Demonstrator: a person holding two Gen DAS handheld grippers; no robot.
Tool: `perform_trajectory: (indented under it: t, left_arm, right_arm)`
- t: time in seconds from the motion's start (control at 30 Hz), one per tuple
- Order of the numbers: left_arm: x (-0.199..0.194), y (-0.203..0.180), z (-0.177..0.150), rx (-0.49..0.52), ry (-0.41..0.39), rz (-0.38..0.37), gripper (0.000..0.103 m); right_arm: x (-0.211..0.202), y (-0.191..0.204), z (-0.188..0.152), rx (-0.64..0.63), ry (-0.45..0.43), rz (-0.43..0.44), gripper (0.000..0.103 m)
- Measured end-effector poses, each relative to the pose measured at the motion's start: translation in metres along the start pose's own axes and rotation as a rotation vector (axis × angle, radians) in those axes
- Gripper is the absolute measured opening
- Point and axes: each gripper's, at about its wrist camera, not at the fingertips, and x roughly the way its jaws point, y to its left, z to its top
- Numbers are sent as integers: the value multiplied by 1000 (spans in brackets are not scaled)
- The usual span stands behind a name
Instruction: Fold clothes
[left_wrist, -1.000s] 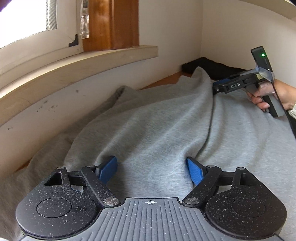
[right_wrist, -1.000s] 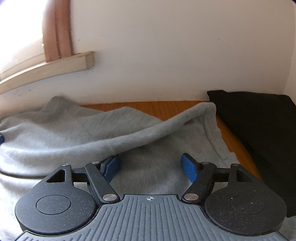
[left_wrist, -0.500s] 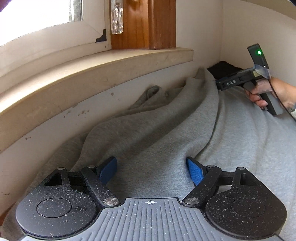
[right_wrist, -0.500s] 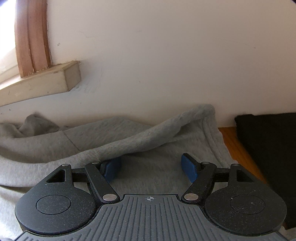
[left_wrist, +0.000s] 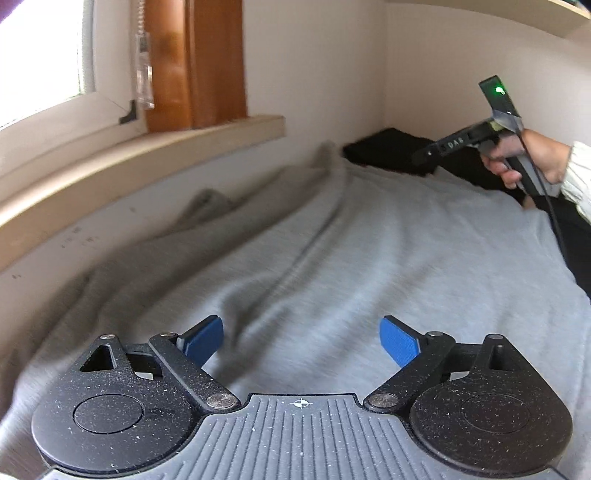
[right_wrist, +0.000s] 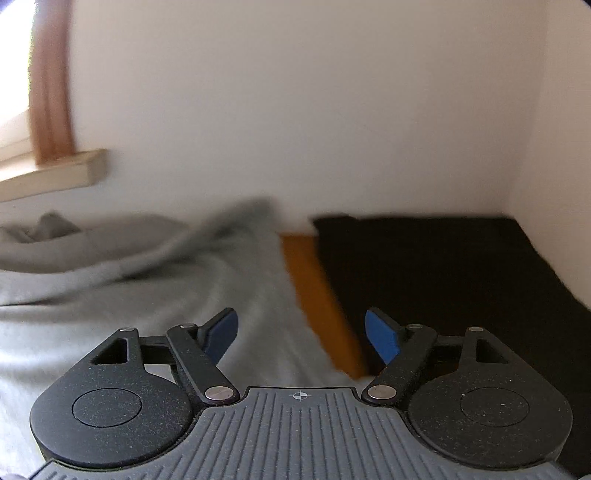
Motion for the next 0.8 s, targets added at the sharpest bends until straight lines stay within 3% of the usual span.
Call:
perform_trajectory:
  t: [0.1,0.17,0.23,0.3,0.33,0.43,0.5,0.63,0.67,0.73,0.8]
  left_arm:
    - [-3,2,-3,-3,-1,-4,94]
    - [-1,4,-4,-13,13,-7,100]
    - [1,6,-7,-27,38,-8,101]
    - [-4,9,-10,-43,39,-12,101]
    - [-6,11,-11,-53,33,-16,101]
    - [-13,15,-13,-77,6,-20,101]
    - [-17,14,-12,-83,-20,-22,101]
    - [-23,3,-7,-58,-46,-33,102]
    - [-24,-1,-5,-47,-47,-42,102]
    - [-22,-11,1,-27,-47,-62,102]
    - [-17,-23,7,-5,-41,-88,102]
  right_arm:
    - [7,-4,-9,14,35,21,70]
    - [11,-7,-14,23,59,34,68]
    - [13,-8,-18,25,70,45,58]
    - [13,-7,-18,20,56,44,24]
    - [13,-6,-16,18,43,39,14]
    - [10,-4,-10,29,-21,-14,7]
    - [4,-3,-6,75,-101,-89,7]
    - [6,19,-5,25,-84,-148,14]
    - [3,21,-5,28,-85,-146,20]
    - [-5,24,-4,45,-89,-132,21]
    - [-22,24,-4,33,-109,-134,27]
